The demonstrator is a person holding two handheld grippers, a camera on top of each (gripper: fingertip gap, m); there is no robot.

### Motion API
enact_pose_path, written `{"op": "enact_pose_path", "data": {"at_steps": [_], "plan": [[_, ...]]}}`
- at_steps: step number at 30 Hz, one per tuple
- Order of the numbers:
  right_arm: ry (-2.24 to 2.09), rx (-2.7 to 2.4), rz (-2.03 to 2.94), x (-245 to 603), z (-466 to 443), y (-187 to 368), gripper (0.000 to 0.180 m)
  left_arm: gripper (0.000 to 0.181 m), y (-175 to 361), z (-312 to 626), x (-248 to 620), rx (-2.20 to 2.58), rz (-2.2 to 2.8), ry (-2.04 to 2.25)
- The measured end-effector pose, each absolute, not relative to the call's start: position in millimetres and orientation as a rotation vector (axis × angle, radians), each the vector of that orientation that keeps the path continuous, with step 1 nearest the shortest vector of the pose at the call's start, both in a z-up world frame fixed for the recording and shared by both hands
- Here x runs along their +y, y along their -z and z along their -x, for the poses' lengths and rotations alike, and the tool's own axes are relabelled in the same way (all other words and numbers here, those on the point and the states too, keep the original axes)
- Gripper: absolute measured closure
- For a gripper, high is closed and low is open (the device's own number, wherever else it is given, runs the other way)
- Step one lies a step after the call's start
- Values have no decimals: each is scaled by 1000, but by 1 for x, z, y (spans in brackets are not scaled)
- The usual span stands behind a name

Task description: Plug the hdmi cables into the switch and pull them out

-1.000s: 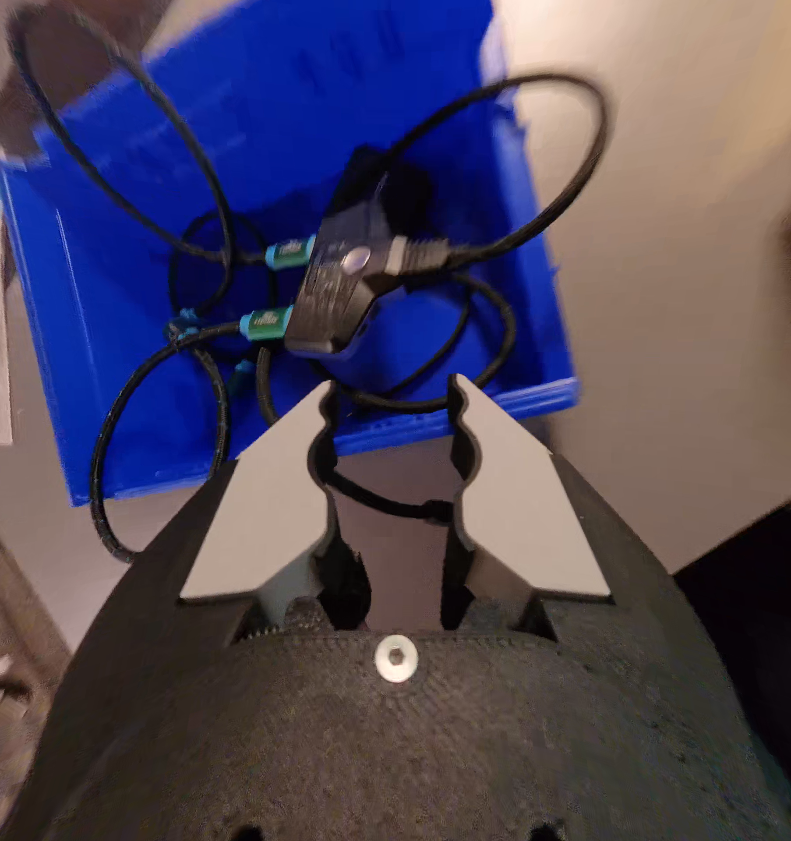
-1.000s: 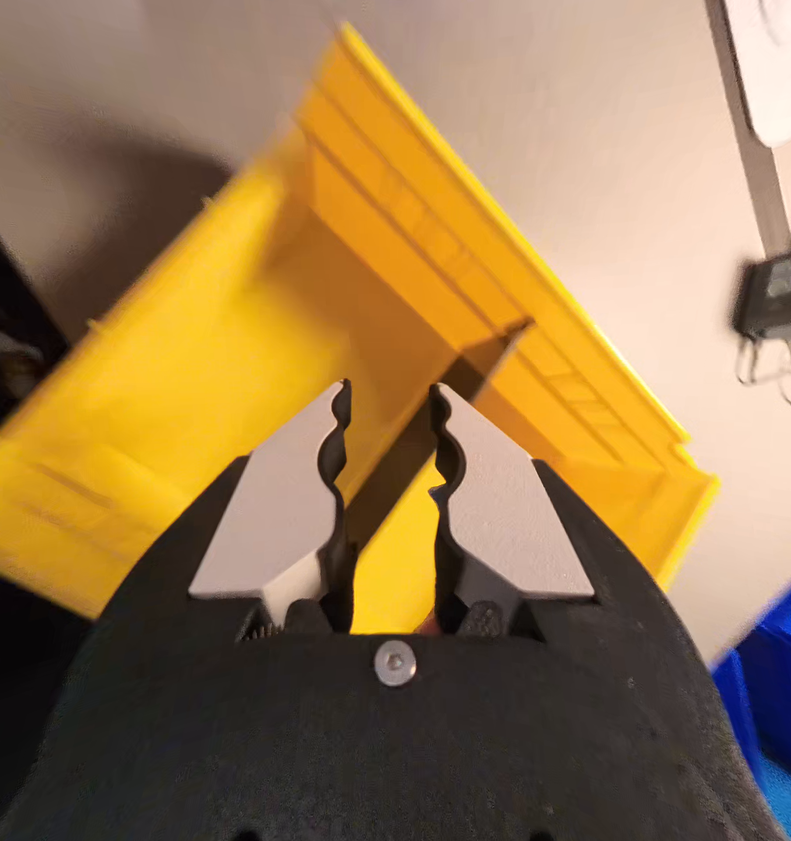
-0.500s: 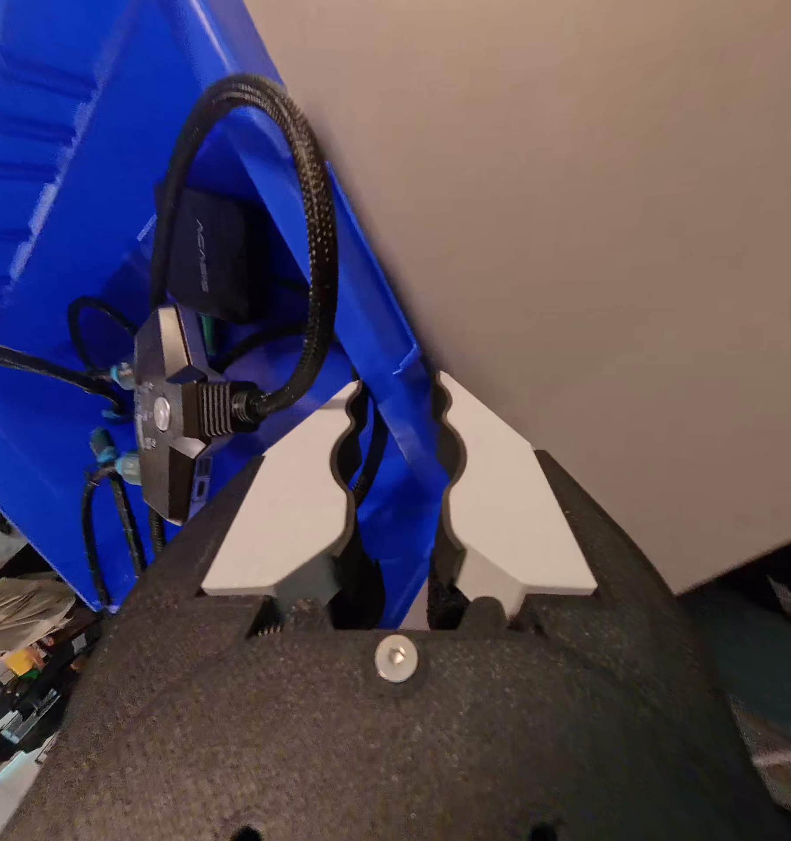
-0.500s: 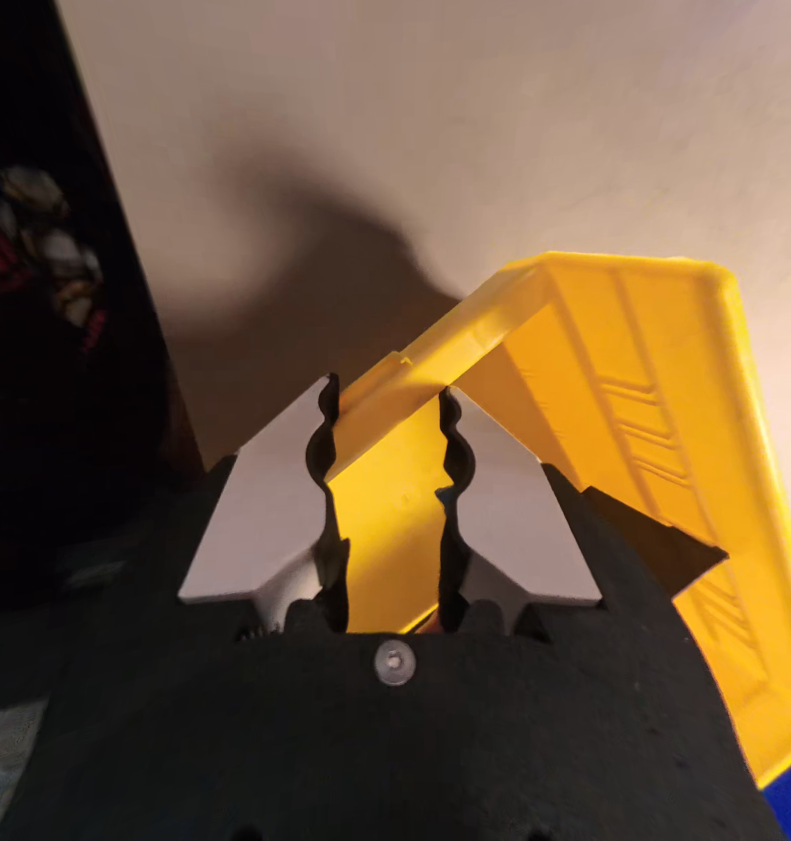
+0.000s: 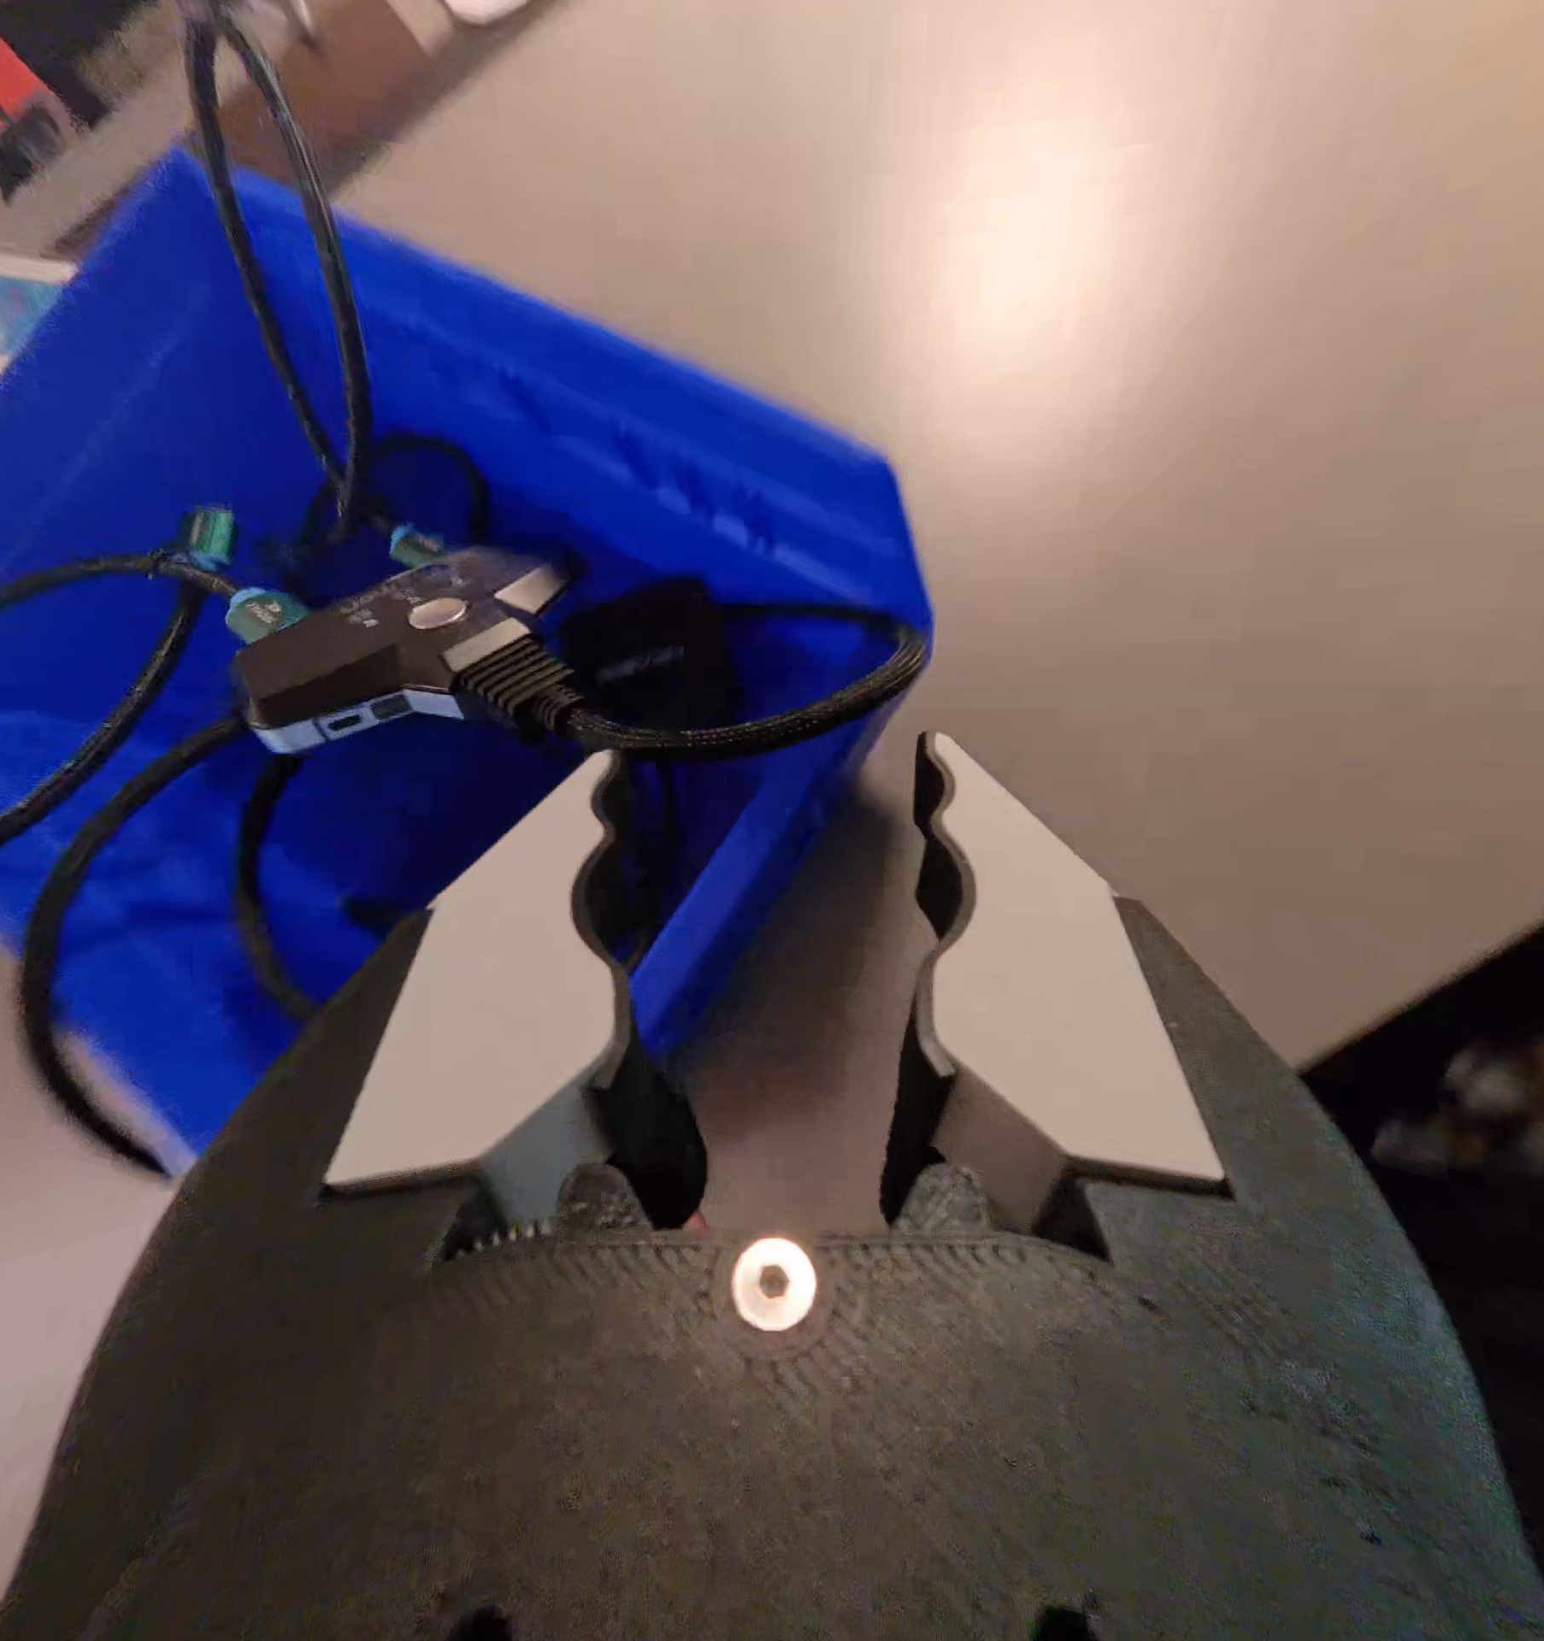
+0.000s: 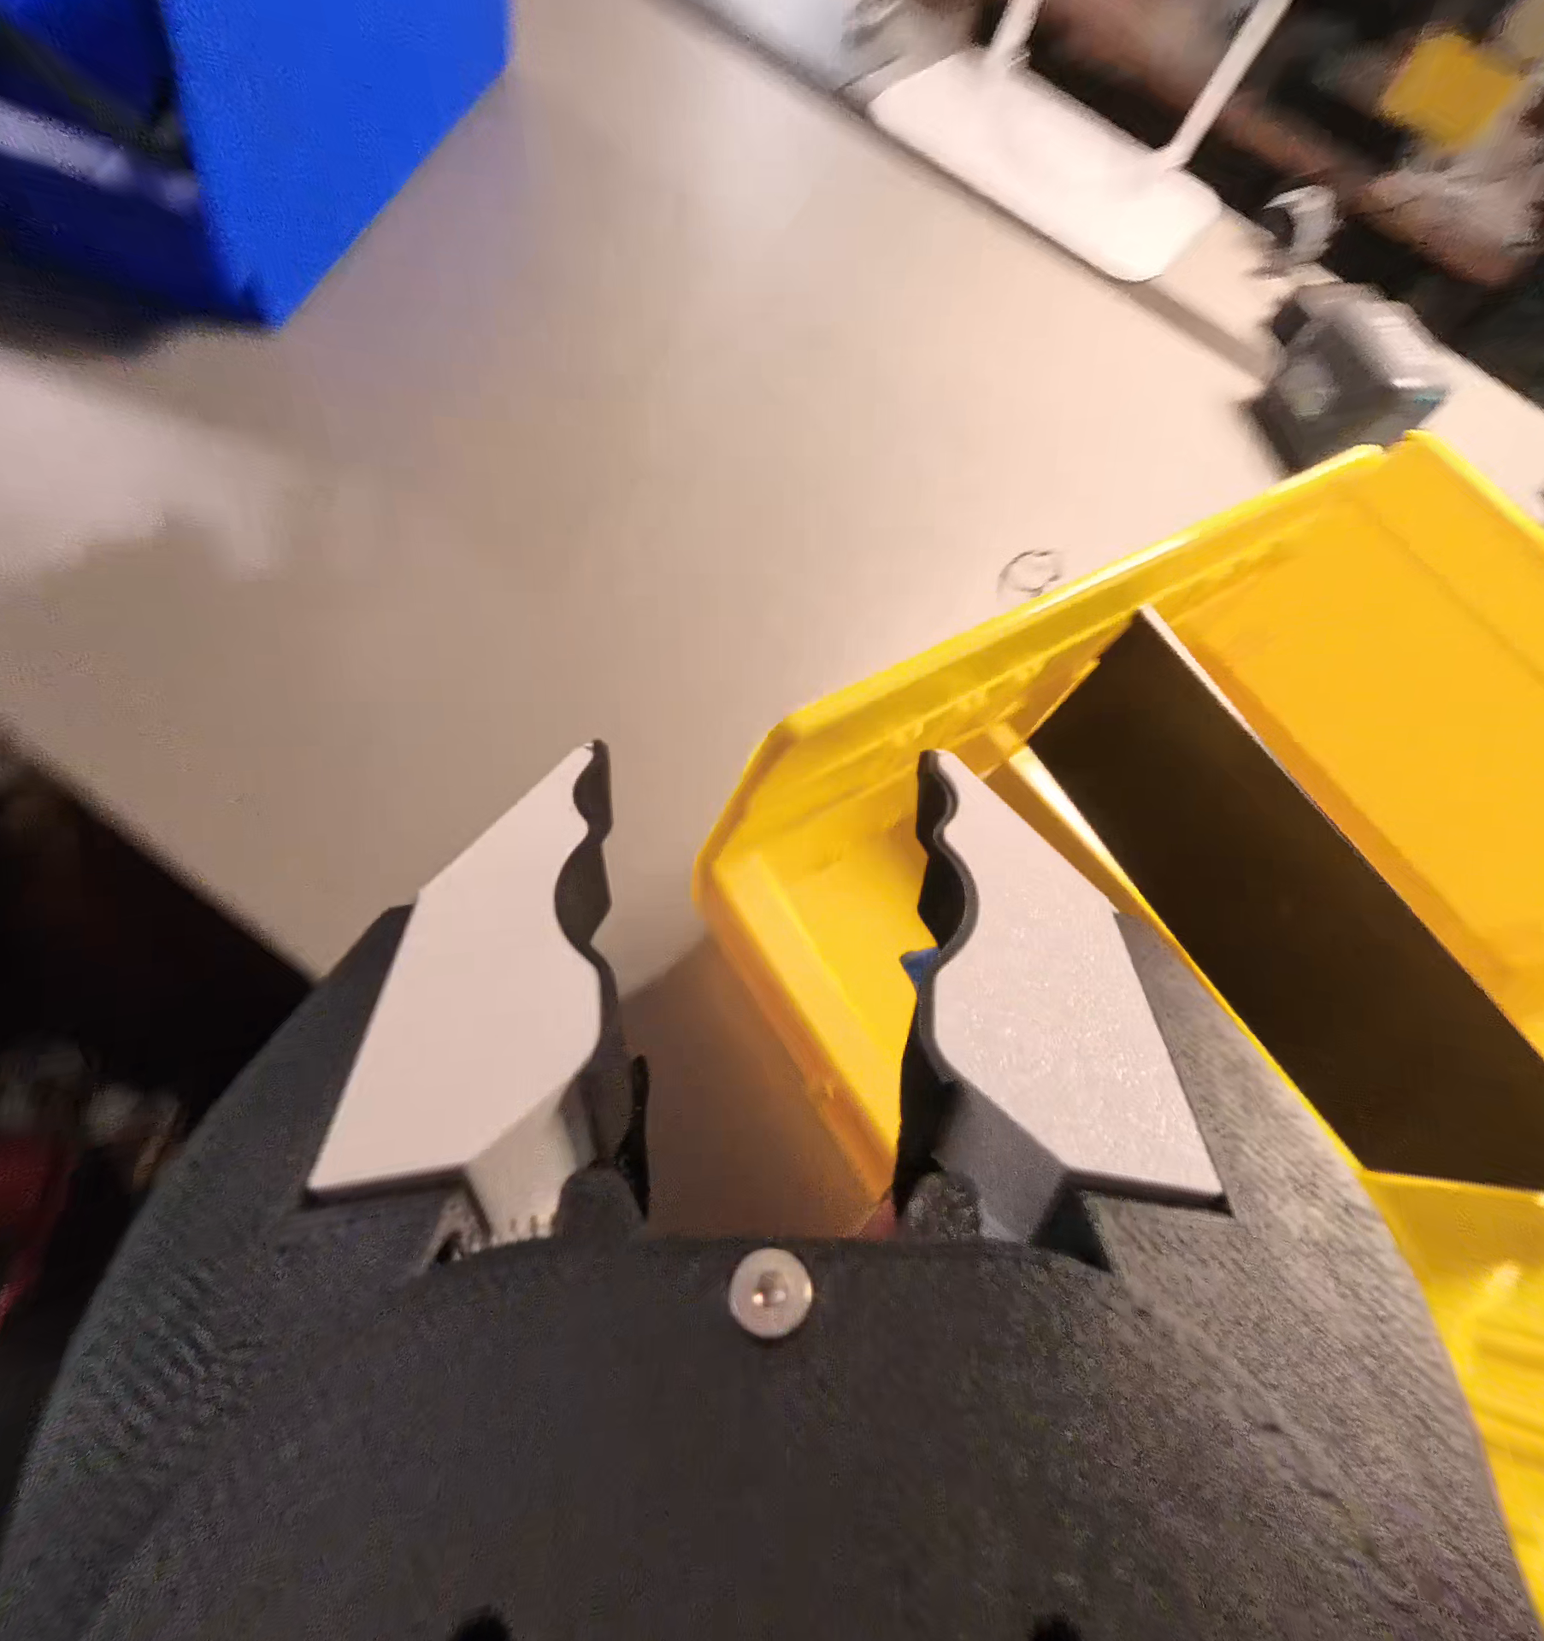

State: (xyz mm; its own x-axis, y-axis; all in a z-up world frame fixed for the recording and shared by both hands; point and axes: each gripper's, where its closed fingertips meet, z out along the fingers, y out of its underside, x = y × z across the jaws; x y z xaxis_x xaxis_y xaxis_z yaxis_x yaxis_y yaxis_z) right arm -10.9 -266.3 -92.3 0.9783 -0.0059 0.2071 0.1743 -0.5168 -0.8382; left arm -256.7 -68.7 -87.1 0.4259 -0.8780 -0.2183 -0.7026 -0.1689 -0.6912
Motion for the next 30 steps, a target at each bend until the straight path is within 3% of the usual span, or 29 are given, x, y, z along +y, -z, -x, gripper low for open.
{"op": "enact_pose_path", "data": {"at_steps": [4,7,12,19,24,30], "plan": [[358,14,2031,-248,1,103,111,108,99,225,-54,1118,1925,245],[453,6,1995,-252,-13,104,137,109,88,230,-54,1039,1879,214],[439,9,1961,-280,-32,102,147,110,75,276,-54,985,1889,214],[439,68,1936,-275,-36,94,134,114,31,201,-100,984,1695,633],[465,118,1908,-275,-48,95,145,115,58,146,-65,880,1734,618],[519,168,1916,-305,-77,101,149,126,96,177,-34,853,1801,464]]}}
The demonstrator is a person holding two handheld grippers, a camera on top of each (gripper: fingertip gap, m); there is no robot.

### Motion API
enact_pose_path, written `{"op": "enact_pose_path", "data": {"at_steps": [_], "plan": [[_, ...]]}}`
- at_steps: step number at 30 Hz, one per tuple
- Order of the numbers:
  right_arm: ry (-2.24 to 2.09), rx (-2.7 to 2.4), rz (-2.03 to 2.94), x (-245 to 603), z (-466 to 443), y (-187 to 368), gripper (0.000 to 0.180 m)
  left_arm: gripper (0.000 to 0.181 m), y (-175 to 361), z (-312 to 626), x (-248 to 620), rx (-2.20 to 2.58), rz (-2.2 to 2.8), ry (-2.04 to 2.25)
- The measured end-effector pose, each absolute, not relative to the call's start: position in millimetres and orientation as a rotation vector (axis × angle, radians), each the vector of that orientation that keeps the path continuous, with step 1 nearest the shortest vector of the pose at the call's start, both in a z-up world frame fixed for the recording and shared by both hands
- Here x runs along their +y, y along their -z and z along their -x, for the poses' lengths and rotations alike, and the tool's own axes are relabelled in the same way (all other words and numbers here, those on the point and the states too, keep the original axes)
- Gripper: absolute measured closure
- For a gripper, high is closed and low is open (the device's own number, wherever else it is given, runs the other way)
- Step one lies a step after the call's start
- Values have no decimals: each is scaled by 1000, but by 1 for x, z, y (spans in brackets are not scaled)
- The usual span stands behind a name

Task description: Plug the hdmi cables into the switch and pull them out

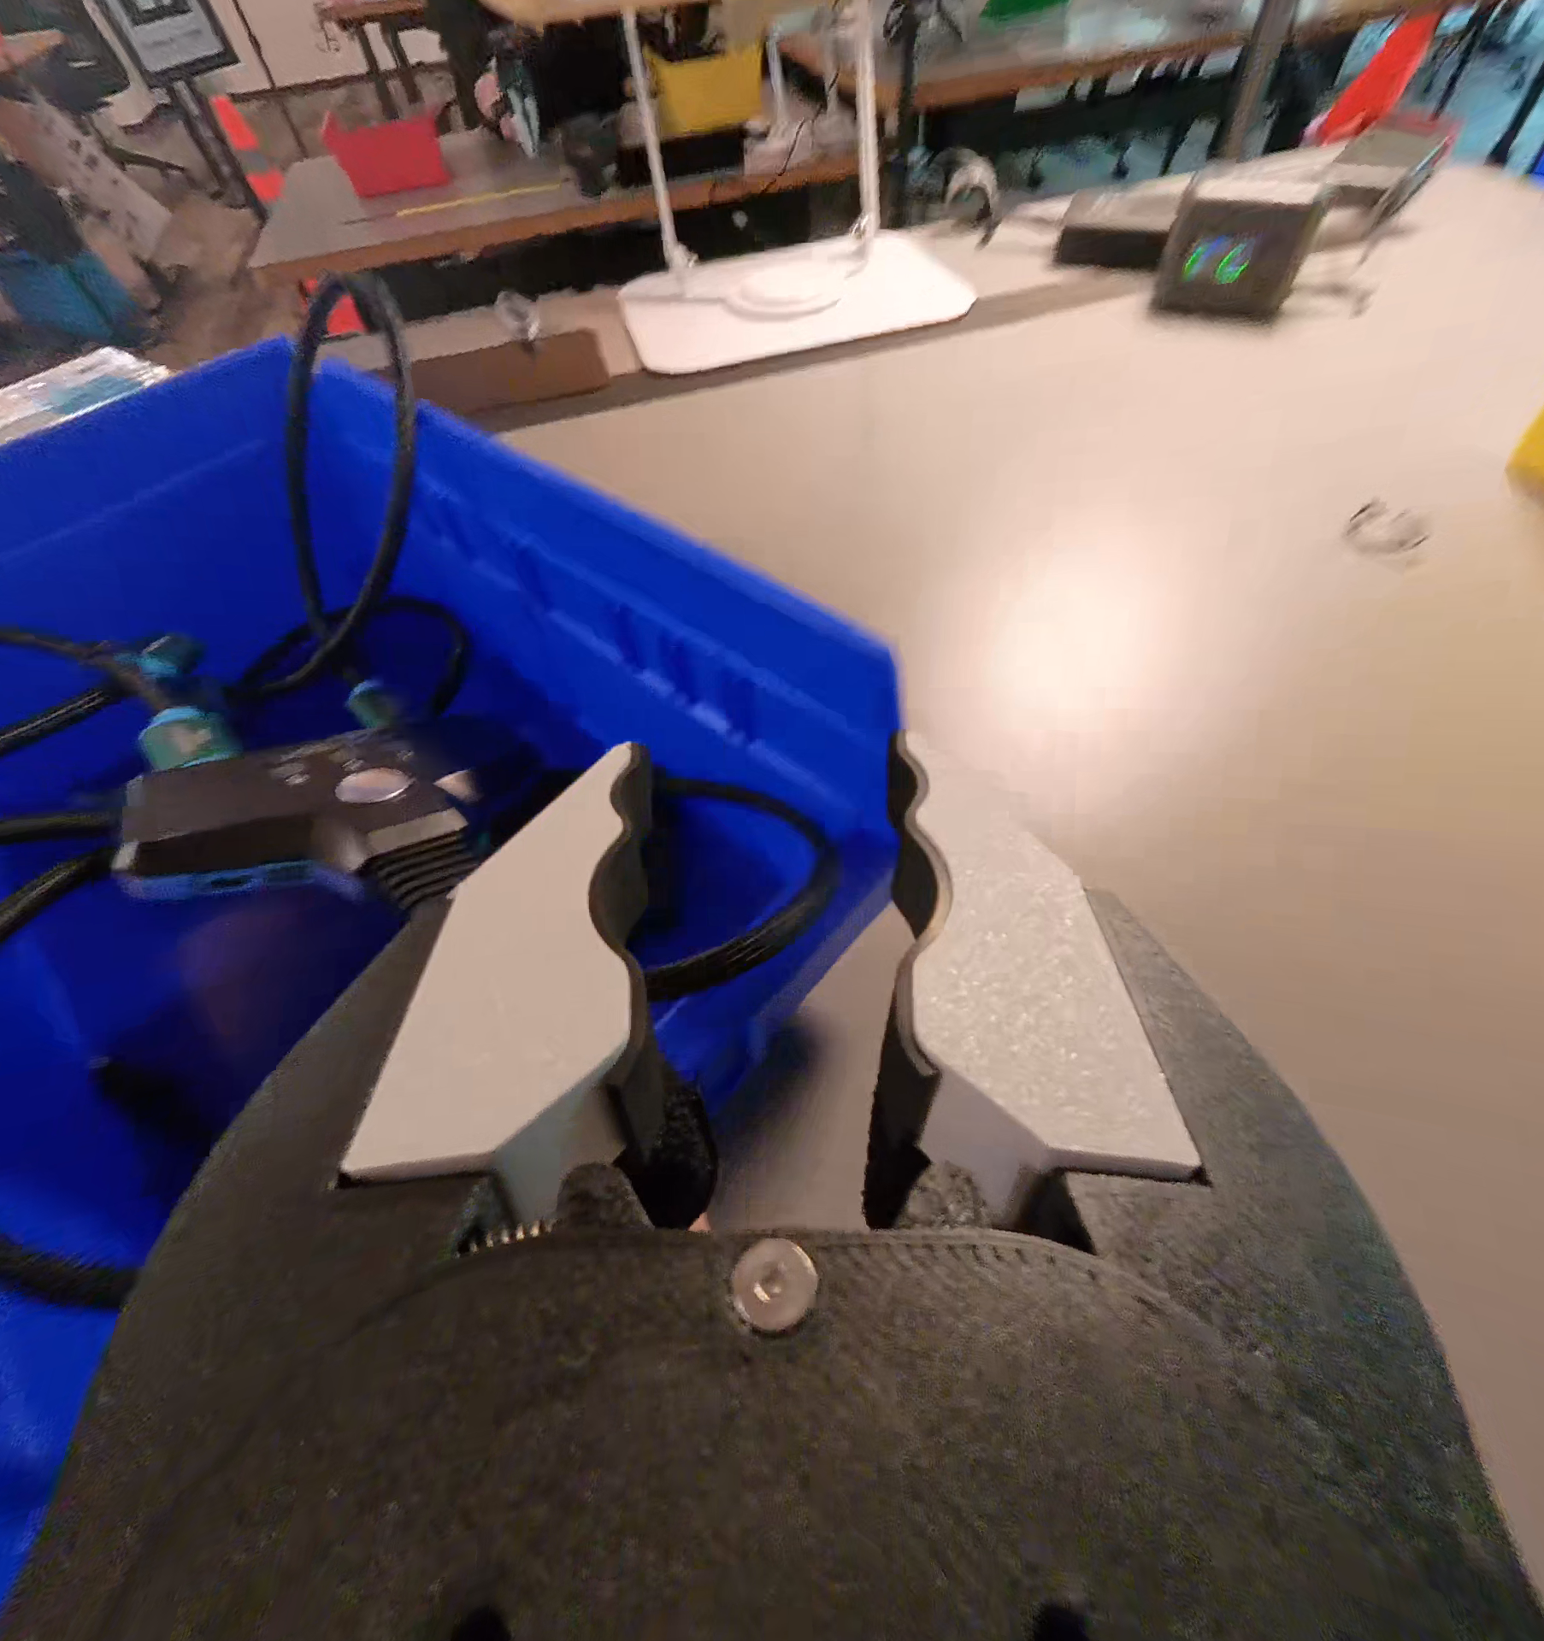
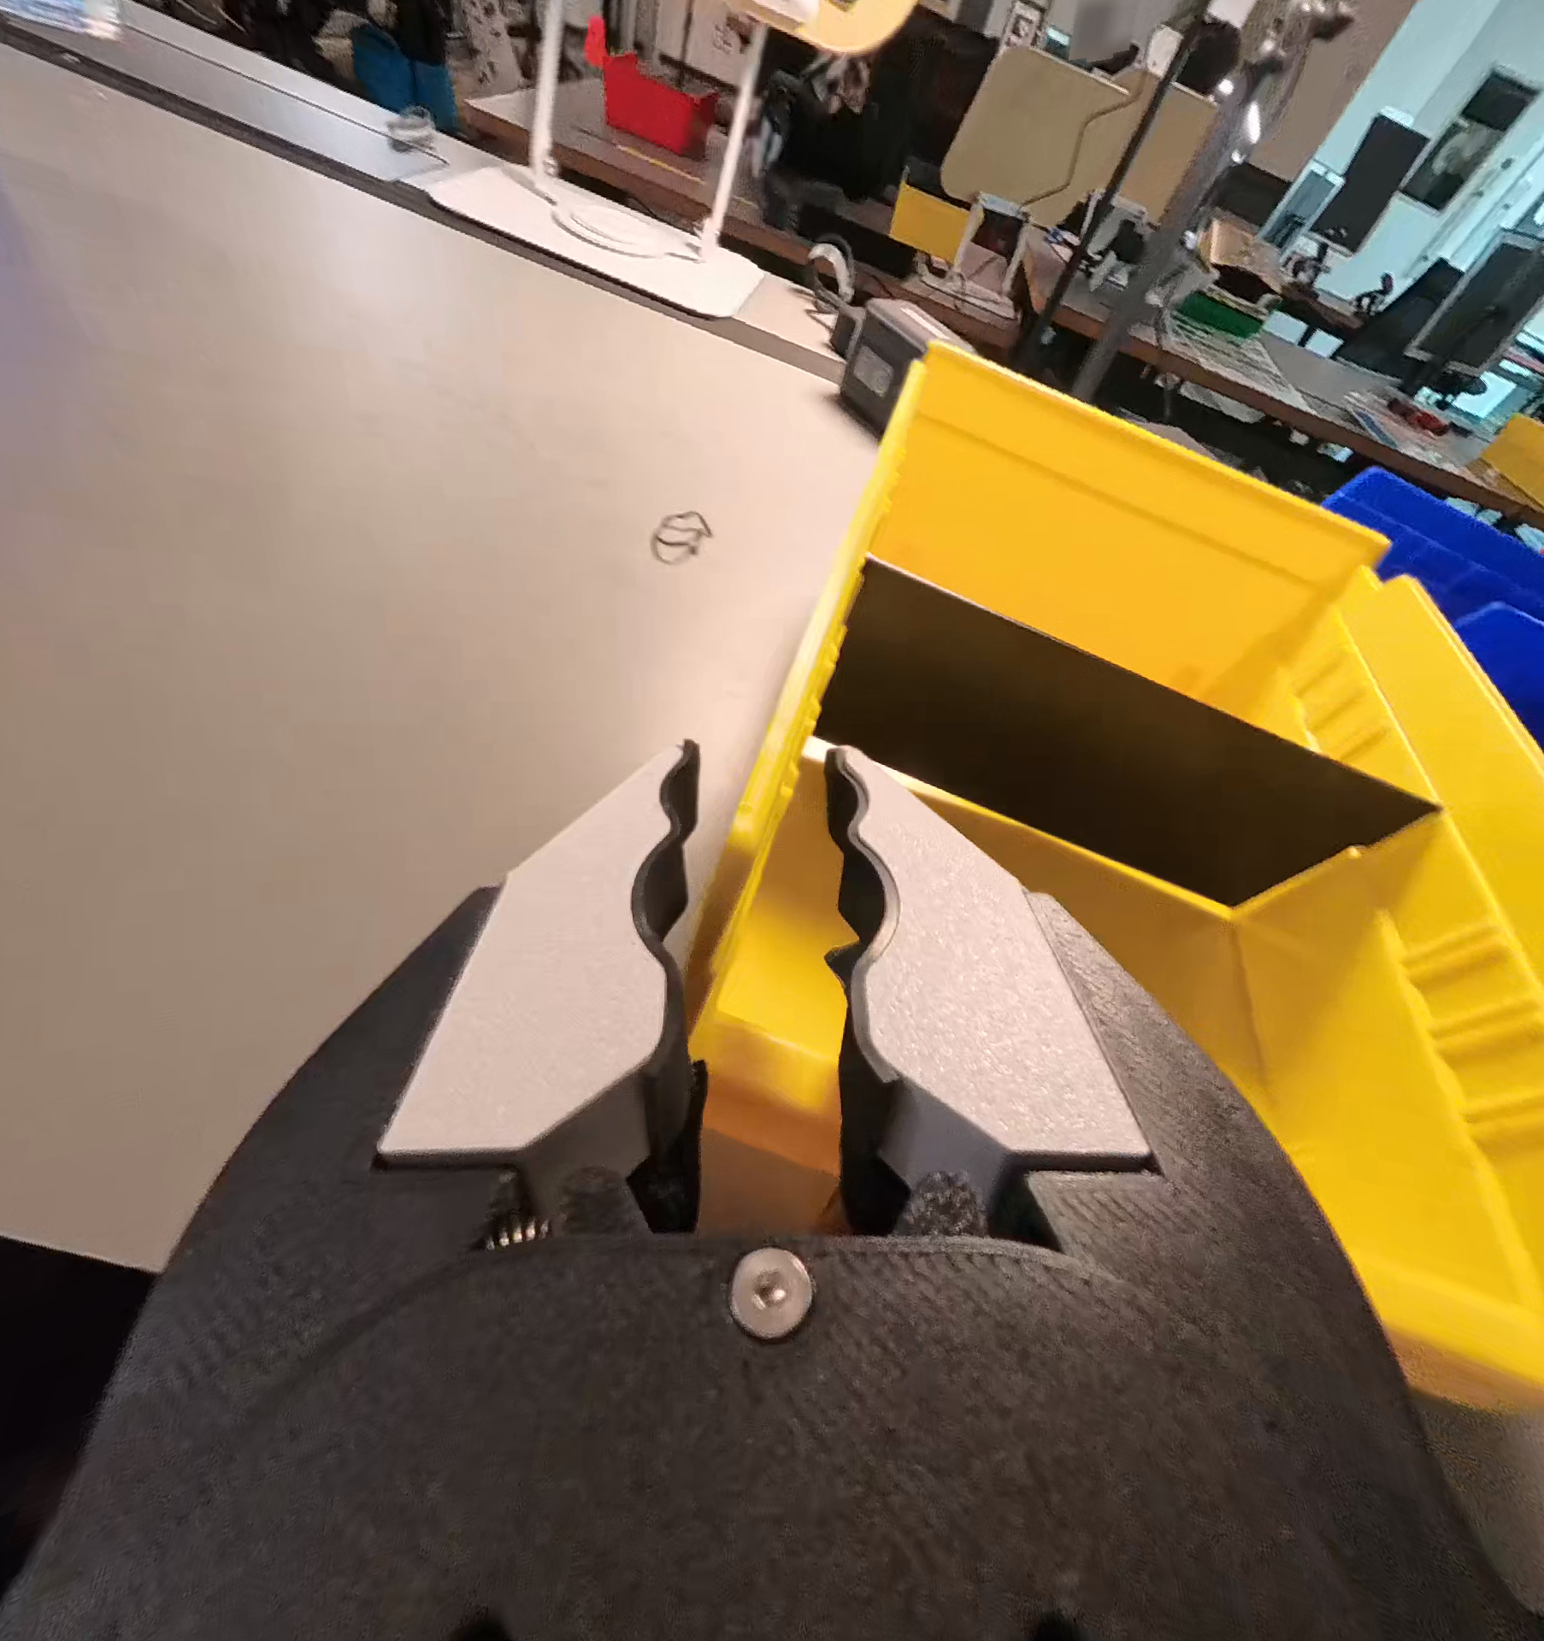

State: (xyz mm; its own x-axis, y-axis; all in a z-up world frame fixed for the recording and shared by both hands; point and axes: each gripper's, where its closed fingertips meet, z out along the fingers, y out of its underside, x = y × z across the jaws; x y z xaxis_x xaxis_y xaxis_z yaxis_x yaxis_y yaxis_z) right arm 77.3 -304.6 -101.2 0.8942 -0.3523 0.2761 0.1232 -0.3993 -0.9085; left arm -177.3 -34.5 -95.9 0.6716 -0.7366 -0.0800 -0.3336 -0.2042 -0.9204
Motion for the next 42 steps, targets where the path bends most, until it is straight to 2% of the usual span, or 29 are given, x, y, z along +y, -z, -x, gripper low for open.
{"op": "enact_pose_path", "data": {"at_steps": [2,4,9,13,16,26,33,42], "plan": [[510,184,1906,-312,-82,99,148,126,108,205,-25,829,1853,372],[498,178,1887,-313,-80,95,144,125,94,214,-31,779,1822,434],[538,187,1915,-297,-83,97,140,126,70,162,-62,881,1713,458],[605,234,1911,-296,-96,98,162,131,95,139,-33,852,1807,349],[648,246,1903,-302,-103,96,172,155,95,148,-26,851,1762,263],[649,266,1886,-315,-119,96,175,176,89,261,-37,704,1676,140],[685,273,1905,-303,-146,96,175,177,91,328,-1,546,1718,118],[687,258,1922,-301,-181,97,175,176,89,368,38,467,1786,120]]}}
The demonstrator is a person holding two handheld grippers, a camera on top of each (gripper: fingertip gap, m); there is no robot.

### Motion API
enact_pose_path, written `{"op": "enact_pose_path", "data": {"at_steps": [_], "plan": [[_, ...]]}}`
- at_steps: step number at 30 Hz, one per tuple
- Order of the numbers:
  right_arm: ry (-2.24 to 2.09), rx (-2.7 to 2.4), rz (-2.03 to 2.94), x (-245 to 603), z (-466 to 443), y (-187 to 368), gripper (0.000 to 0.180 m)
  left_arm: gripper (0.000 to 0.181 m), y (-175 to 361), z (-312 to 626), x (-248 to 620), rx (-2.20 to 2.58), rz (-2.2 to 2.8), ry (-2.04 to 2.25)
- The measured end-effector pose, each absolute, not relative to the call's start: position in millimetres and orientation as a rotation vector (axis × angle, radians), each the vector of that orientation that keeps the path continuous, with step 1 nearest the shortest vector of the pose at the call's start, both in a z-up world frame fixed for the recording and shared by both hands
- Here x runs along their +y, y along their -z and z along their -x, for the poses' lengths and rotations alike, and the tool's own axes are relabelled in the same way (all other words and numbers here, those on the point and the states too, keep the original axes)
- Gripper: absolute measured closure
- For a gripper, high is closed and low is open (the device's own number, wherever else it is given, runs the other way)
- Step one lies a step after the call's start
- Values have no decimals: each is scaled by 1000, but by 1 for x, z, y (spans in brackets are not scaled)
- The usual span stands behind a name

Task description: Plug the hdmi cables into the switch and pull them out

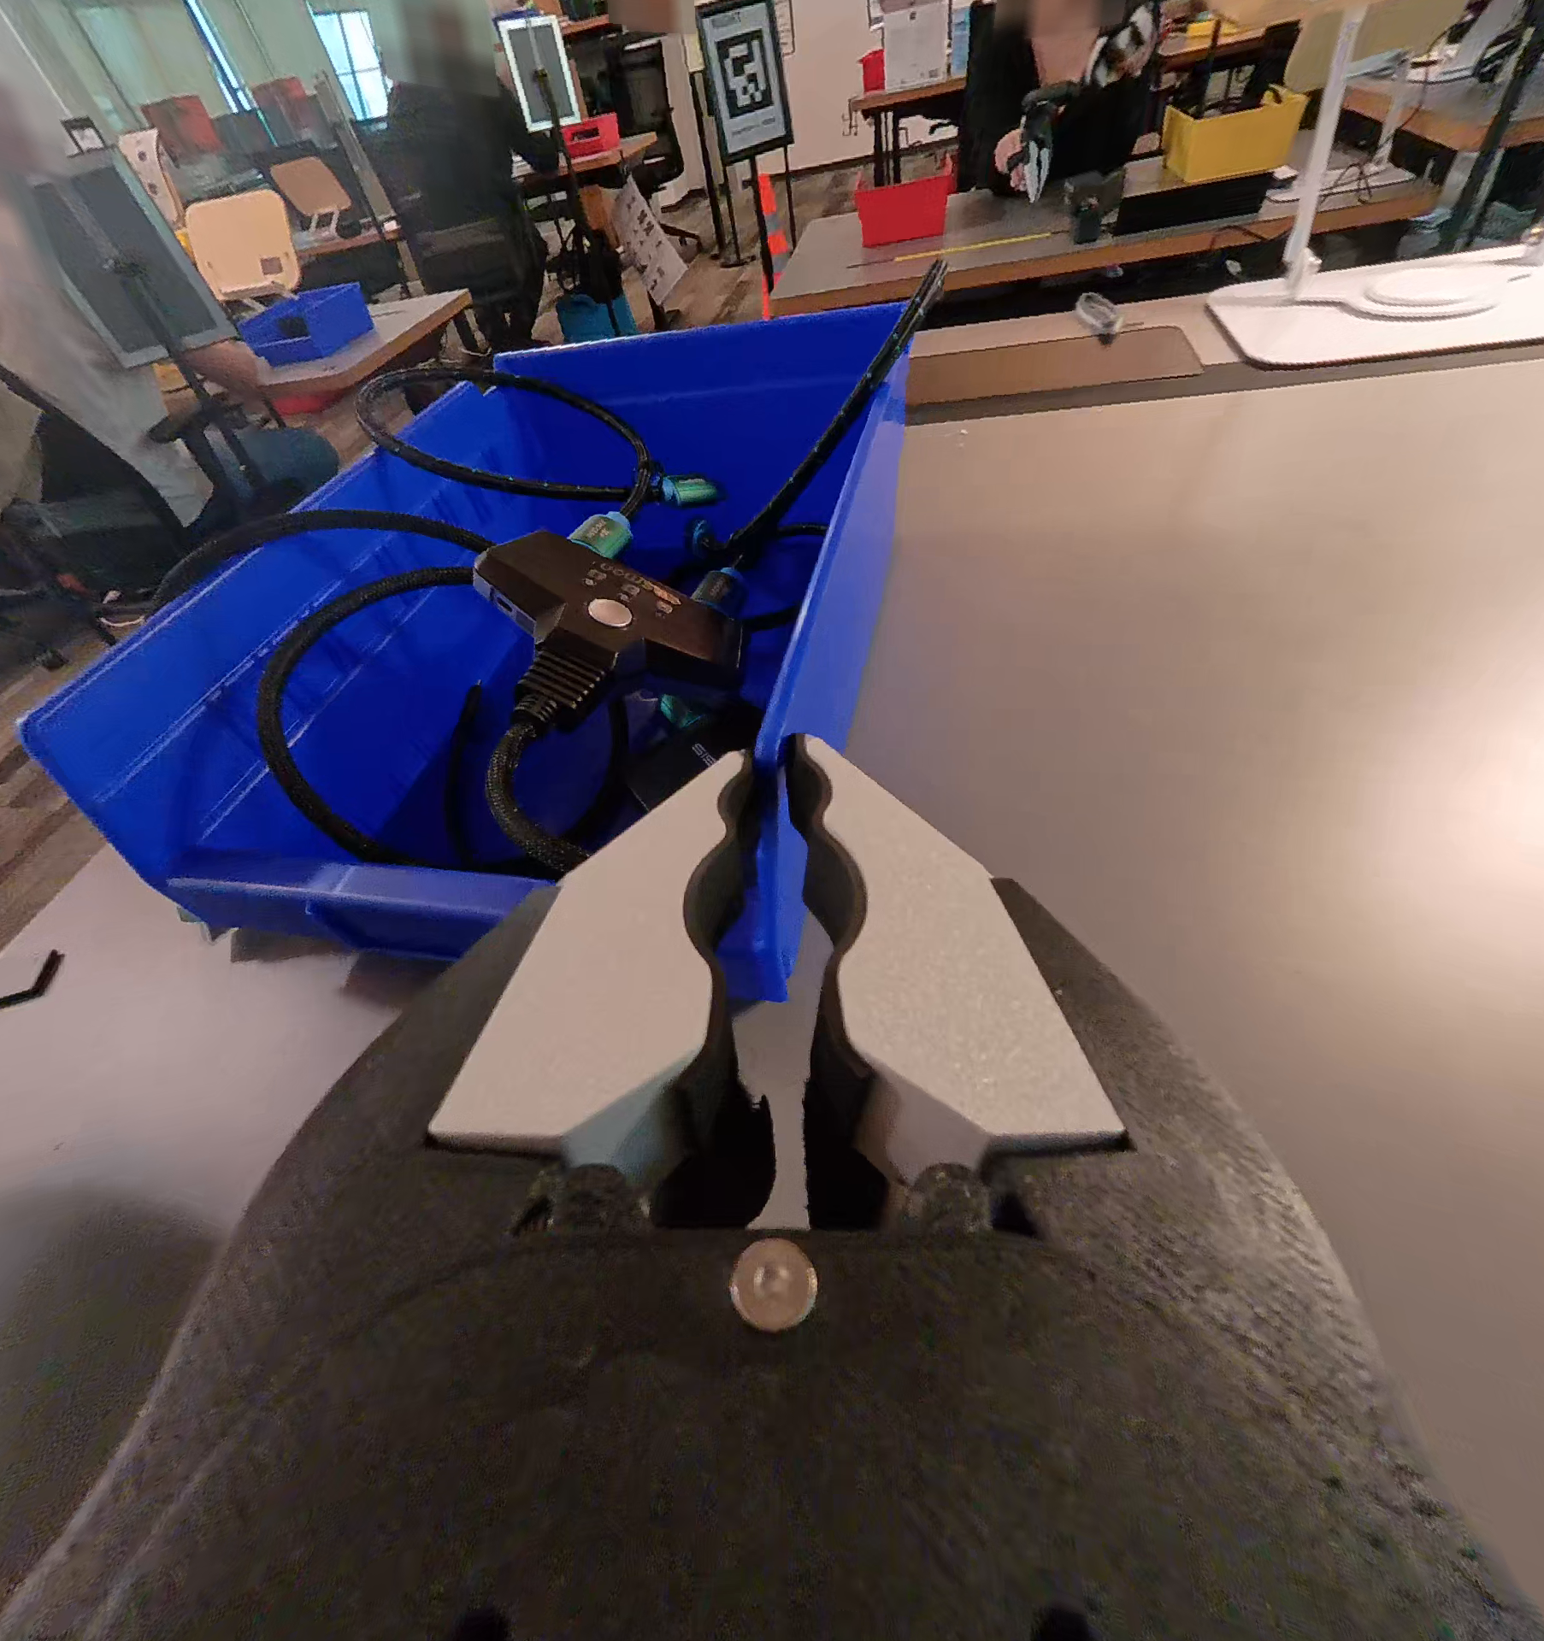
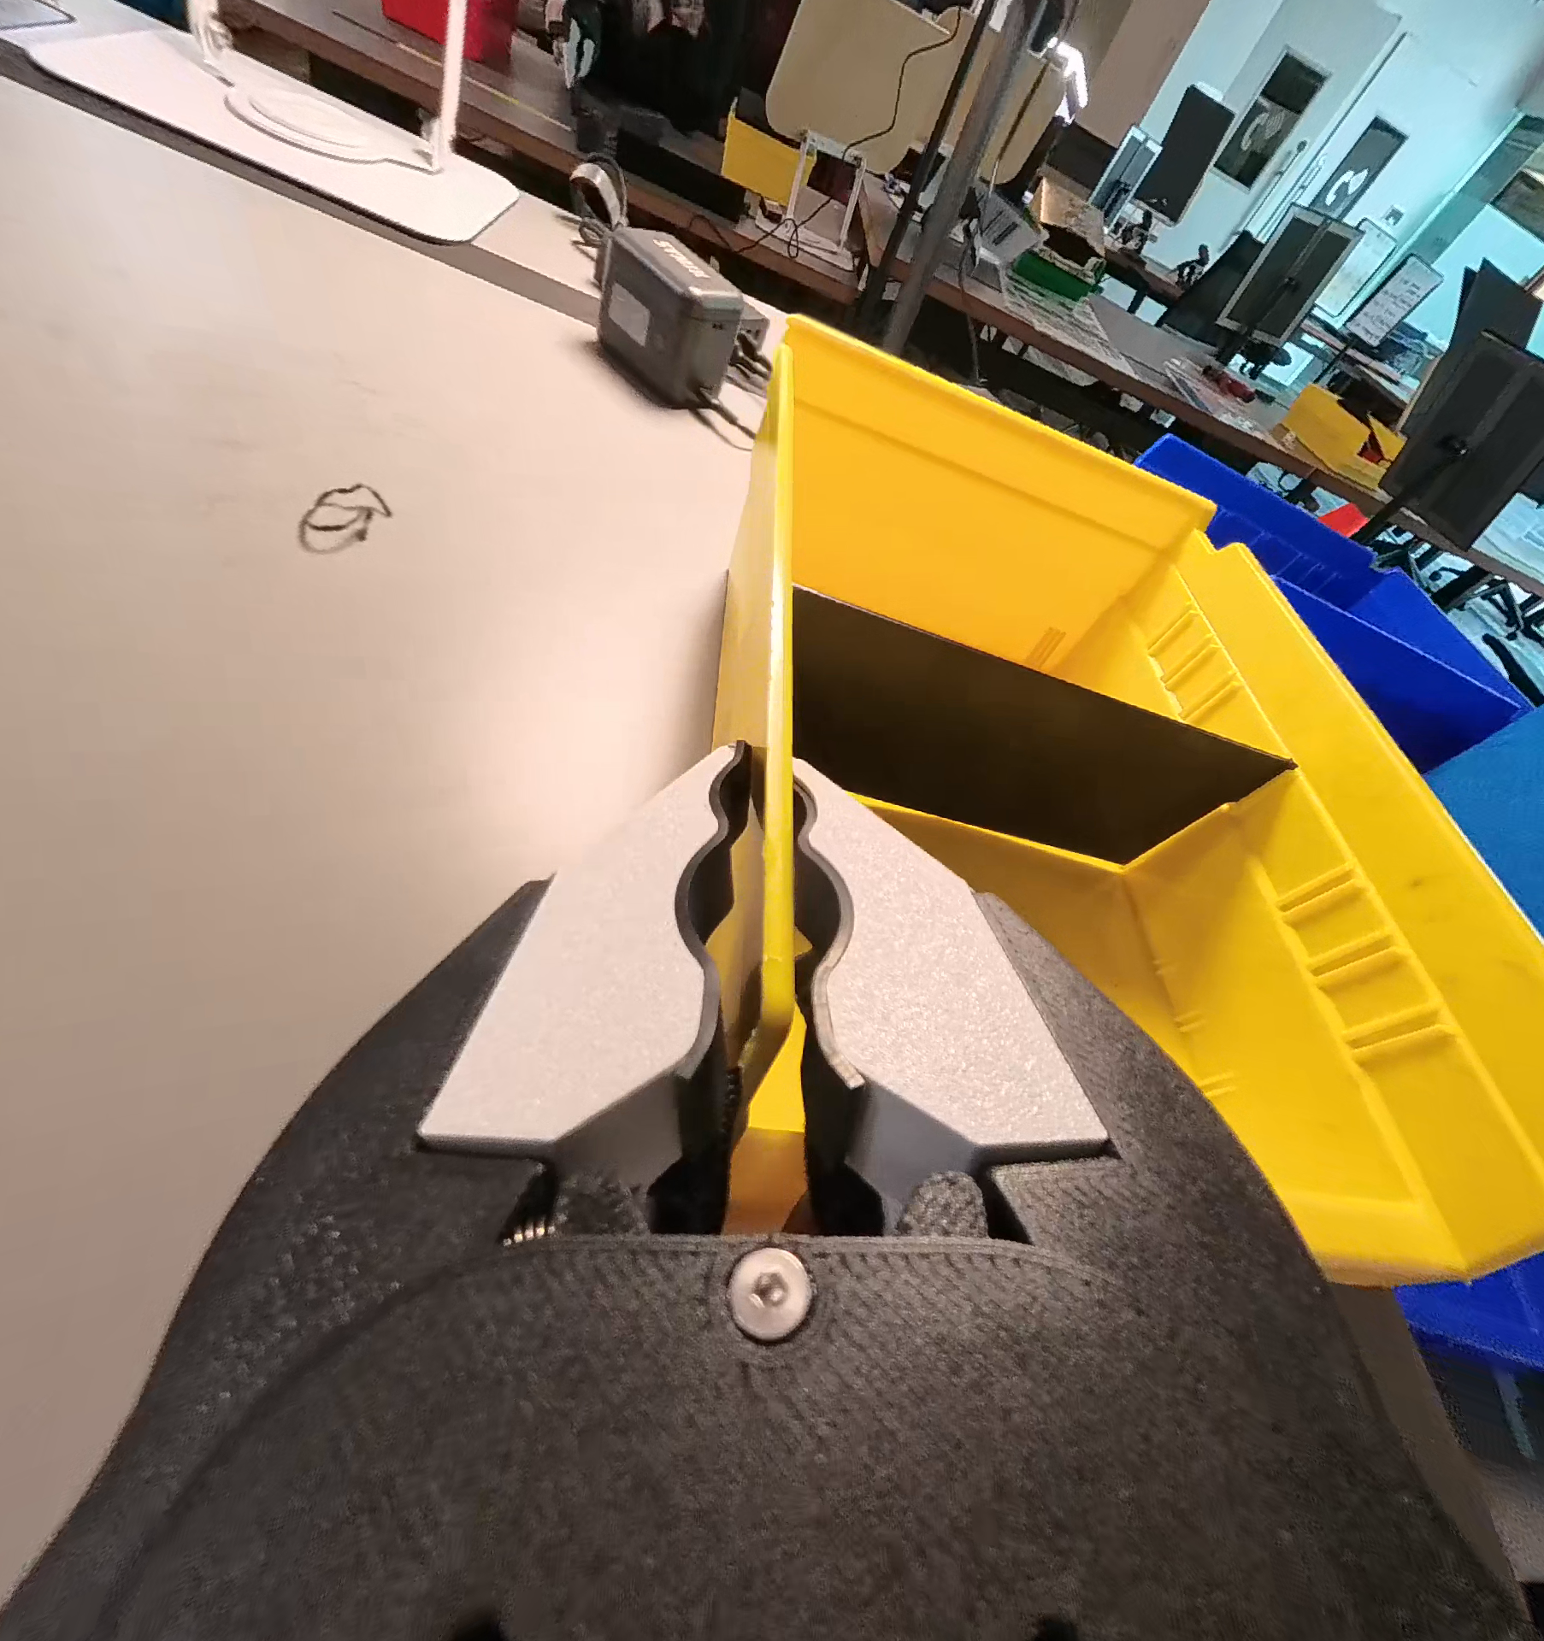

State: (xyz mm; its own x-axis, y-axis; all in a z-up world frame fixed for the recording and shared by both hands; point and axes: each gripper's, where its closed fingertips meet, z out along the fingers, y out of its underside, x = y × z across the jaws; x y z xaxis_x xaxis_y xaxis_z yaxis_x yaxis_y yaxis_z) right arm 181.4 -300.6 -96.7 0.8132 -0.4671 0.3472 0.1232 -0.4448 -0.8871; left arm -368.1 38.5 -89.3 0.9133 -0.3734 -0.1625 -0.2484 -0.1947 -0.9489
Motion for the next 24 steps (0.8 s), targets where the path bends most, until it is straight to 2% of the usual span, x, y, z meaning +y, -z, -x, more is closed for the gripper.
{"op": "enact_pose_path", "data": {"at_steps": [16,18,20,24], "plan": [[671,241,1924,-290,-212,98,174,176,92,386,76,401,1819,126],[649,218,1925,-296,-204,96,168,176,92,384,73,415,1839,163],[631,202,1916,-309,-191,88,156,171,79,387,60,434,1817,213],[612,129,1861,-330,-154,65,151,157,26,409,39,413,1714,283]]}}
